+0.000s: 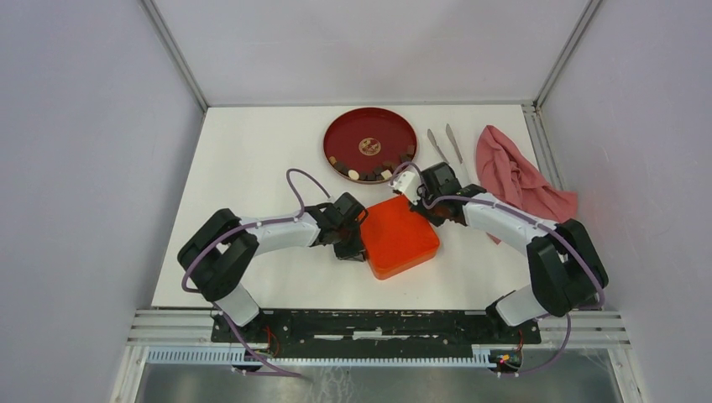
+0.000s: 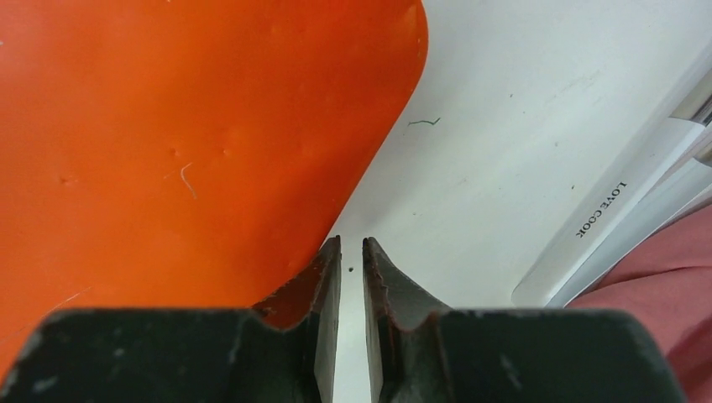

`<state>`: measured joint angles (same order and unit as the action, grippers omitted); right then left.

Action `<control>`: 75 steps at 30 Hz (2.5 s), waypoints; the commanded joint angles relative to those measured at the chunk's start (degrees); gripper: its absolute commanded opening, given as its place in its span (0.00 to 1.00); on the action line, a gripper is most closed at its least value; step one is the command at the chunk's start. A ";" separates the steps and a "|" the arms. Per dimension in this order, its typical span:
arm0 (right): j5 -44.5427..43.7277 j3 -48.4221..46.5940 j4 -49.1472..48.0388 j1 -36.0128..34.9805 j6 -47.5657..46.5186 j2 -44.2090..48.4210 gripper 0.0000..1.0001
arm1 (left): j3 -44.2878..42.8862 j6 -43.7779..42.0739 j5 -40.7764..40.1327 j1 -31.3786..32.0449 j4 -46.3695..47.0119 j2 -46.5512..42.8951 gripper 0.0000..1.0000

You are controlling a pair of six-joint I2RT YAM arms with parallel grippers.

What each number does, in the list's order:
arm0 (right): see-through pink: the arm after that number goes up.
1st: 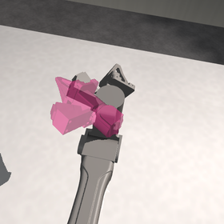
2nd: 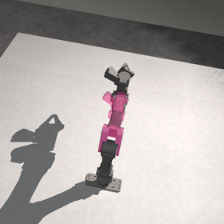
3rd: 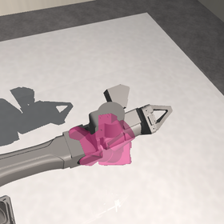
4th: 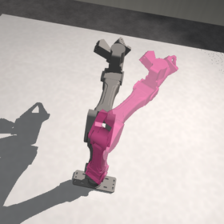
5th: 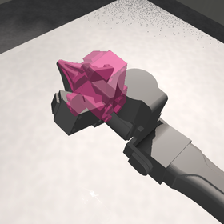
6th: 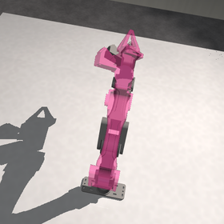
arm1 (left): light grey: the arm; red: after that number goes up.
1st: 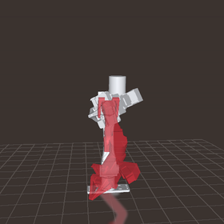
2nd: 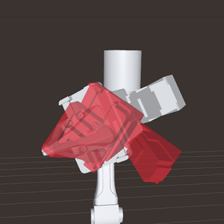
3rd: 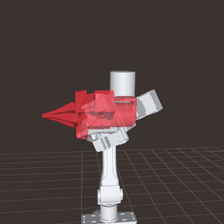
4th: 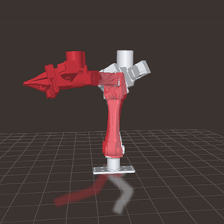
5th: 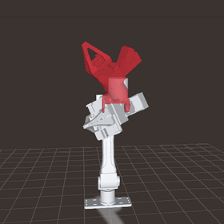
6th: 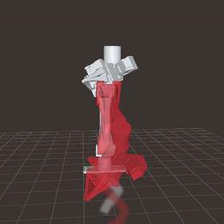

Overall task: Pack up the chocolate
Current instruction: Adjust the packing box at the center of the board.

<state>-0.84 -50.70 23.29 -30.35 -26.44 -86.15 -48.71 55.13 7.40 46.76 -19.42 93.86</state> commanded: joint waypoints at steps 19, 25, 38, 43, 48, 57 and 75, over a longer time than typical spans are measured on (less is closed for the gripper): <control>56.89 3.67 20.13 5.77 -57.33 21.32 0.98 | 10.86 -2.92 -5.41 1.36 7.22 -34.33 0.32; 41.25 11.04 2.36 -4.76 -42.72 22.42 0.97 | 19.25 5.62 1.70 1.49 21.70 -34.71 0.34; 32.87 16.94 -7.19 -15.66 -37.33 21.13 0.85 | 20.10 11.54 -1.60 3.21 25.54 -29.76 0.60; 33.36 18.60 -7.44 -17.67 -37.44 21.16 0.67 | 15.56 10.00 -2.31 5.60 23.19 -21.73 0.61; 33.32 18.87 -7.43 -18.78 -36.50 19.52 0.55 | 12.84 9.20 -3.26 6.35 22.33 -17.13 0.63; 29.01 19.30 -7.37 -21.63 -35.11 17.40 0.25 | 13.69 10.65 -4.62 6.76 20.66 -13.97 0.49; 24.78 16.67 -3.44 -22.07 -30.52 17.95 0.57 | 11.52 7.86 -5.94 6.58 13.98 -10.58 0.34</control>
<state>31.14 -37.82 20.82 -50.24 -58.43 -69.23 -37.58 64.88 3.92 53.01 -0.51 80.82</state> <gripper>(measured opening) 0.563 0.370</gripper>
